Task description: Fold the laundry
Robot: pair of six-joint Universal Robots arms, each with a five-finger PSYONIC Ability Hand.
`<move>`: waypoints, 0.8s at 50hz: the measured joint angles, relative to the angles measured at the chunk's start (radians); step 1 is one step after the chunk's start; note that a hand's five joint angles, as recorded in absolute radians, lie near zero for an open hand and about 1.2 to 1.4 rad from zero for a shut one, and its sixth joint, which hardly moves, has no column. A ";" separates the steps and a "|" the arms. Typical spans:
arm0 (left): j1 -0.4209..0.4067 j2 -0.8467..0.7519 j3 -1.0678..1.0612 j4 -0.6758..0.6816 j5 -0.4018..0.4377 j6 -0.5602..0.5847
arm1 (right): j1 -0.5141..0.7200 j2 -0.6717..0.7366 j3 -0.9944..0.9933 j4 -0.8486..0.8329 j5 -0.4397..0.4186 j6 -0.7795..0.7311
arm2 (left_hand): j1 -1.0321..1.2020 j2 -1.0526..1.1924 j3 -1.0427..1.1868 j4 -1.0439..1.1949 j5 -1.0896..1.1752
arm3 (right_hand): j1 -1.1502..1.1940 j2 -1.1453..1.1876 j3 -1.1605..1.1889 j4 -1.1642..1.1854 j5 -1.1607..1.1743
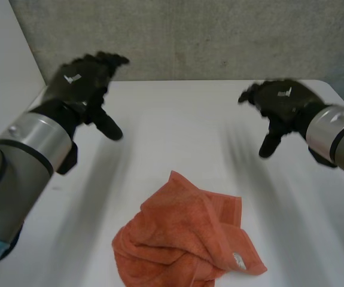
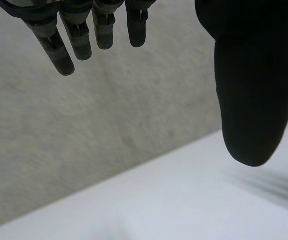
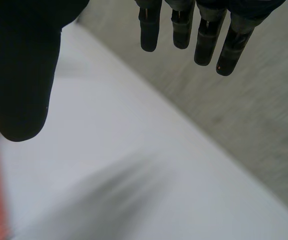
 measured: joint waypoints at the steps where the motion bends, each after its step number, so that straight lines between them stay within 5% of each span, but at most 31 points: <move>1: -0.018 -0.015 -0.001 -0.013 0.003 0.003 | 0.004 0.007 0.003 0.041 -0.003 0.006 | 0.000 0.001 0.000 0.000 0.000 | 0.000 0.000 0.000 0.000 0.000; 8: -0.094 -0.135 0.015 -0.047 0.038 0.044 | 0.015 0.023 0.092 0.114 -0.019 0.165 | 0.000 0.006 0.002 0.000 0.000 | 0.000 0.000 0.000 0.000 0.000; 24: -0.139 -0.292 -0.055 -0.139 0.077 0.160 | 0.041 0.012 0.473 -0.074 -0.107 0.459 | 0.008 0.035 0.034 0.029 0.000 | 0.000 0.000 0.000 0.000 0.000; 31: -0.148 -0.312 -0.084 -0.136 0.076 0.156 | 0.094 0.030 0.499 -0.115 -0.107 0.515 | 0.260 0.275 0.274 0.258 0.224 | 0.006 0.010 0.011 0.004 0.004; 34: -0.151 -0.312 -0.085 -0.133 0.076 0.154 | 0.107 0.033 0.498 -0.128 -0.107 0.520 | 0.405 0.408 0.406 0.403 0.364 | 0.080 0.109 0.114 0.099 0.095; 37: -0.154 -0.306 -0.078 -0.121 0.074 0.153 | 0.124 0.033 0.490 -0.163 -0.111 0.523 | 0.760 0.812 0.812 0.810 0.758 | 0.647 0.786 0.779 0.758 0.728; 40: -0.153 -0.293 -0.061 -0.096 0.072 0.154 | 0.133 0.032 0.478 -0.193 -0.117 0.522 | 0.872 0.955 0.953 0.959 0.881 | 0.748 0.949 0.947 0.931 0.899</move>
